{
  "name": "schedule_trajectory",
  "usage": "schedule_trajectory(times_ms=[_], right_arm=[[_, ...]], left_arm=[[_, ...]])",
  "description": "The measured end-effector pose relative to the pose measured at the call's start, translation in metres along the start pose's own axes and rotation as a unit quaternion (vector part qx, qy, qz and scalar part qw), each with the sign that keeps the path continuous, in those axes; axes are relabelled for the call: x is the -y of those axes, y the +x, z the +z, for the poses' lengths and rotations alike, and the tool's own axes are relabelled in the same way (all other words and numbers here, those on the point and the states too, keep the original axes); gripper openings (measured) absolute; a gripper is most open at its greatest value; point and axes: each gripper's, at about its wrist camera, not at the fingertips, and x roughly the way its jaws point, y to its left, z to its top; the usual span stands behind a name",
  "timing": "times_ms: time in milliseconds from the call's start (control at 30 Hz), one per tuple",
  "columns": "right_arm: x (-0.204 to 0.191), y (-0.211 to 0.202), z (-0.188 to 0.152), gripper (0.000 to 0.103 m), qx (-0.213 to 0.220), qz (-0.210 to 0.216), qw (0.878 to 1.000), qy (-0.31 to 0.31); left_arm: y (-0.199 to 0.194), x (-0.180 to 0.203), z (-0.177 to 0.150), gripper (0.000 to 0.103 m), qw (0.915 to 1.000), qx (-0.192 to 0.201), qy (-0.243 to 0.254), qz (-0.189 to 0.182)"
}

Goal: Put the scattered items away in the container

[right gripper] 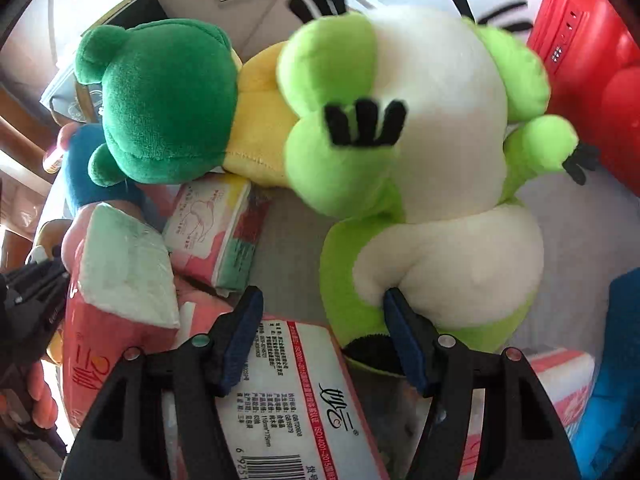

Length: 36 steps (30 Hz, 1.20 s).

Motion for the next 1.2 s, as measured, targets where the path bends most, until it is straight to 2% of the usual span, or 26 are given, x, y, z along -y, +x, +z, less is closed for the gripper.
schedule_trajectory(times_ms=[167,300,433,500,533,600,667,700,733,800,833,900,1067,1200], right_arm=[[-0.015,-0.014,-0.054,0.063,-0.013,0.01,1.0,0.001],[-0.02,-0.023,-0.099,0.062,-0.028,0.028,0.999,0.011],[-0.031,-0.029,-0.14,0.062,-0.05,0.075,0.996,0.01],[-0.044,-0.041,-0.152,0.062,-0.038,0.067,0.997,-0.008],[-0.047,-0.045,-0.157,0.062,-0.04,0.073,0.997,-0.011],[-0.051,-0.051,-0.166,0.063,-0.047,0.089,0.995,-0.014],[-0.056,-0.061,-0.176,0.063,-0.056,0.112,0.992,-0.022],[-0.06,-0.069,-0.18,0.069,-0.048,0.11,0.992,-0.031],[-0.061,-0.078,-0.182,0.079,-0.034,0.101,0.994,-0.036],[-0.062,-0.096,-0.184,0.092,-0.002,0.085,0.996,-0.039],[-0.065,-0.096,-0.179,0.097,0.003,0.085,0.996,-0.036],[-0.069,-0.095,-0.169,0.098,0.012,0.086,0.996,-0.03],[-0.079,-0.094,-0.143,0.098,0.035,0.087,0.995,-0.016],[-0.088,-0.093,-0.122,0.098,0.052,0.088,0.995,-0.004]], left_arm=[[-0.005,-0.03,-0.062,0.0,0.9969,-0.033,-0.039,-0.06],[-0.024,-0.048,-0.097,0.0,0.9939,-0.013,-0.064,-0.089],[-0.052,-0.05,-0.122,0.0,0.9936,0.0,-0.052,-0.101],[-0.063,-0.047,-0.133,0.001,0.9946,0.002,-0.038,-0.097],[-0.068,-0.044,-0.137,0.001,0.9959,0.004,-0.03,-0.086],[-0.079,-0.046,-0.146,0.003,0.9954,0.0,-0.024,-0.093],[-0.095,-0.051,-0.155,0.019,0.9937,0.003,-0.025,-0.109],[-0.106,-0.054,-0.16,0.044,0.9931,0.025,-0.028,-0.111],[-0.117,-0.058,-0.164,0.065,0.9922,0.049,-0.033,-0.11],[-0.14,-0.068,-0.164,0.094,0.9888,0.112,-0.05,-0.085],[-0.148,-0.073,-0.162,0.097,0.9861,0.137,-0.062,-0.071],[-0.144,-0.084,-0.152,0.099,0.9838,0.149,-0.083,-0.057],[-0.094,-0.107,-0.131,0.099,0.986,0.105,-0.111,-0.065],[-0.069,-0.099,-0.123,0.099,0.9892,0.088,-0.101,-0.058]])
